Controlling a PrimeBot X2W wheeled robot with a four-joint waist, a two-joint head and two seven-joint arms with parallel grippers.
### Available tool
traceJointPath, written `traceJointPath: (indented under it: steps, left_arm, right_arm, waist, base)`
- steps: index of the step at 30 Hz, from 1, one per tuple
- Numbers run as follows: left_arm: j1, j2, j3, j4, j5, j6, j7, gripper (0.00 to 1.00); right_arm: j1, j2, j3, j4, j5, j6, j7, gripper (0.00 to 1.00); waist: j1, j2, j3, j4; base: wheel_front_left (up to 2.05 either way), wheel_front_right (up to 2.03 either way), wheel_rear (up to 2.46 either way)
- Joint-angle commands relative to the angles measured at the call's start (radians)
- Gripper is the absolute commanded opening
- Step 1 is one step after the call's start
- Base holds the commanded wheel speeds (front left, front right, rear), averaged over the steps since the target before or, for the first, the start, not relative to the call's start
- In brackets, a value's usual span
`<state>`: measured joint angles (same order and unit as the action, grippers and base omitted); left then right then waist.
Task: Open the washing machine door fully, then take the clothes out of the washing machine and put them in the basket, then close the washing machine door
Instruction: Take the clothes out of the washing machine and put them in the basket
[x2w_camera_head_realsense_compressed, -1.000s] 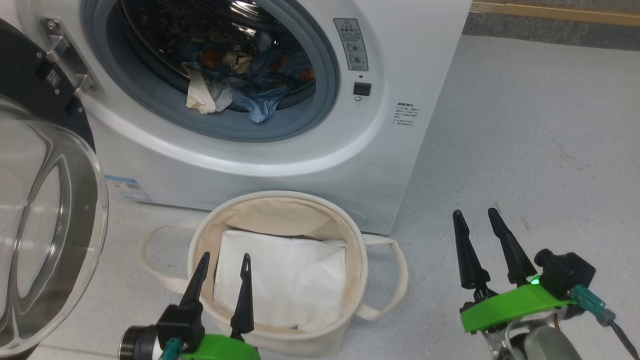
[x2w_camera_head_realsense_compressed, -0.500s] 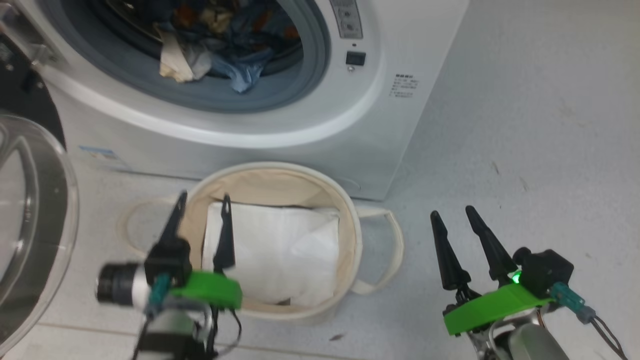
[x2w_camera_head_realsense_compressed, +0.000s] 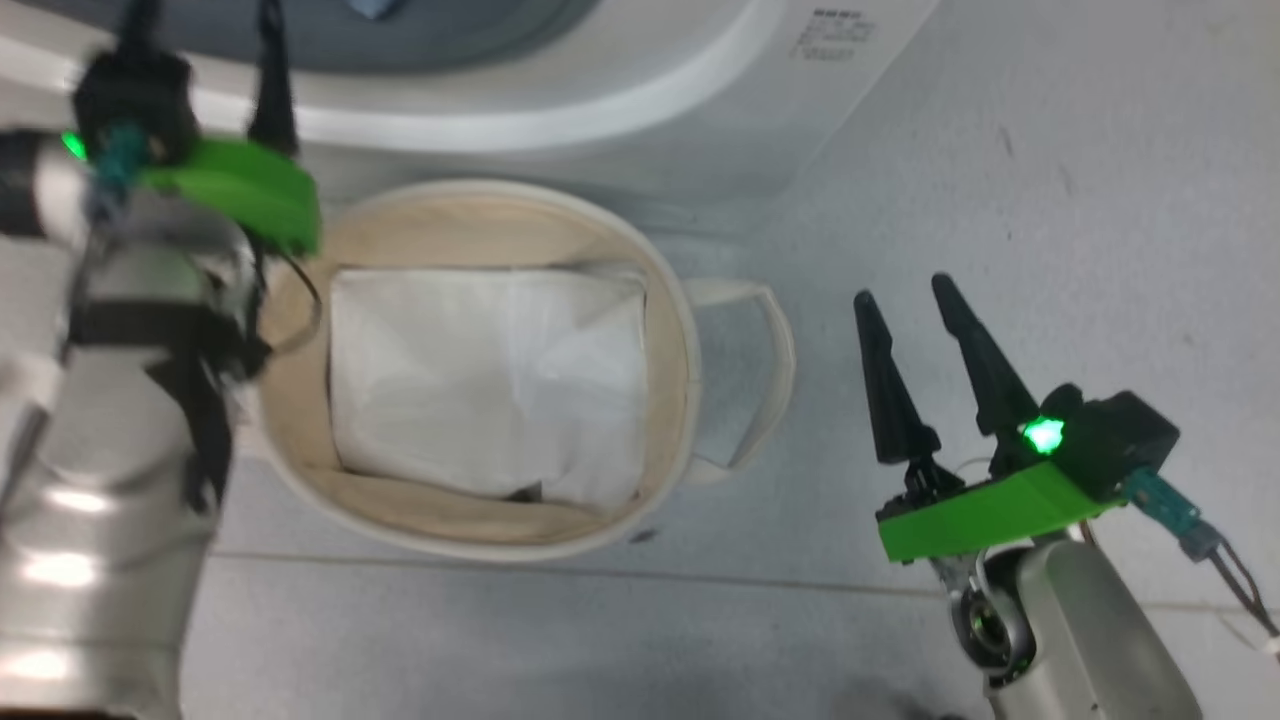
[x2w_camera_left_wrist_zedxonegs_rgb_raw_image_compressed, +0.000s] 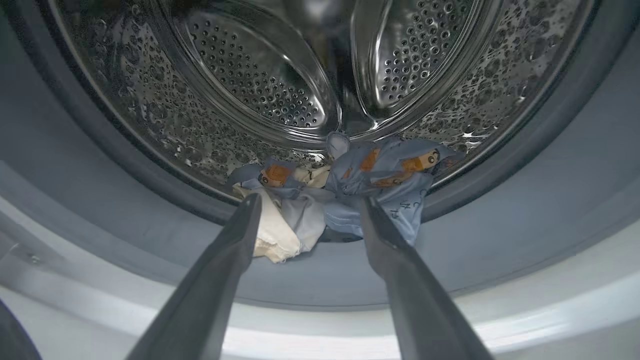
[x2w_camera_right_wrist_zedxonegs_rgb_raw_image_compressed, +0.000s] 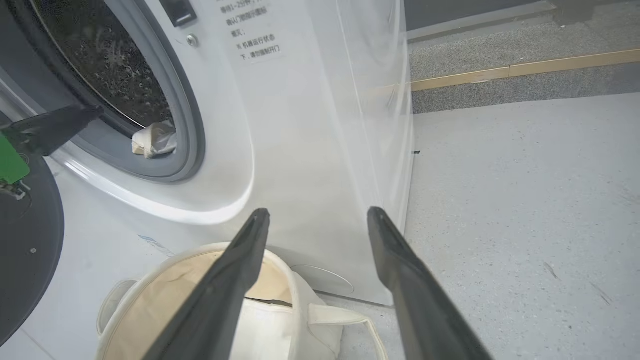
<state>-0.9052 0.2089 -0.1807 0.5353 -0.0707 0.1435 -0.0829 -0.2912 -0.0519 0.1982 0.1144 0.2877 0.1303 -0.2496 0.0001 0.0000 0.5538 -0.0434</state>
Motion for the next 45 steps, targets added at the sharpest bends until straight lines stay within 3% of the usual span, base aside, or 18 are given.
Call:
traceJointPath:
  steps: [1, 6, 13, 22, 30, 31, 32, 42, 45]
  left_arm:
    - [-0.045, 0.057, 0.035, -0.005, 0.013, 0.006, 0.016, 1.00]
    - [-0.173, 0.110, 0.051, 0.079, 0.033, 0.028, 0.059, 1.00]
    - [-0.306, 0.137, 0.036, 0.200, 0.069, 0.063, 0.079, 1.00]
    - [-0.433, 0.180, -0.014, 0.360, 0.156, 0.149, 0.106, 1.00]
    - [-0.484, 0.162, -0.054, 0.442, 0.172, 0.147, 0.089, 0.98]
    - [-0.488, 0.159, -0.057, 0.451, 0.172, 0.146, 0.088, 0.07]
    - [-0.491, 0.156, -0.061, 0.461, 0.172, 0.144, 0.087, 0.00]
    - [-0.501, 0.133, -0.068, 0.509, 0.143, 0.137, 0.005, 0.00]
    - [-0.488, 0.122, -0.057, 0.495, 0.123, 0.150, -0.077, 0.00]
  right_arm:
    - [-0.008, 0.002, 0.018, -0.037, -0.001, 0.000, -0.012, 1.00]
    - [-0.038, 0.002, 0.010, -0.053, 0.013, 0.000, -0.012, 1.00]
    - [-0.053, 0.002, 0.000, -0.059, 0.029, 0.000, -0.012, 1.00]
    - [-0.059, 0.002, 0.001, -0.067, 0.034, 0.000, -0.012, 1.00]
    - [-0.059, 0.002, 0.000, -0.065, 0.036, 0.000, -0.012, 1.00]
    - [-0.059, 0.002, 0.000, -0.065, 0.036, 0.000, -0.012, 1.00]
    - [-0.059, 0.002, -0.001, -0.066, 0.035, 0.000, -0.012, 1.00]
    - [-0.055, 0.002, -0.005, -0.059, 0.026, 0.000, -0.012, 1.00]
    - [-0.053, 0.002, 0.000, -0.057, 0.025, 0.000, -0.012, 1.00]
  waist:
    - [-0.0001, 0.0000, 0.098, -0.035]
    - [-0.0001, 0.0000, 0.162, -0.065]
    - [-0.0001, 0.0000, 0.196, -0.079]
    - [-0.0001, 0.0000, 0.216, -0.099]
    - [-0.0001, 0.0000, 0.222, -0.104]
    - [-0.0001, 0.0000, 0.222, -0.103]
    - [-0.0001, 0.0000, 0.222, -0.102]
    - [-0.0001, 0.0000, 0.200, -0.089]
    - [-0.0001, 0.0000, 0.175, -0.086]
  base:
    - [0.00, 0.00, 0.00]
    - [0.00, 0.00, 0.00]
    - [0.00, 0.00, 0.00]
    - [0.00, 0.00, 0.00]
    - [0.00, 0.00, 0.00]
    - [0.00, 0.00, 0.00]
    - [0.00, 0.00, 0.00]
    - [0.00, 0.00, 0.00]
    - [0.00, 0.00, 0.00]
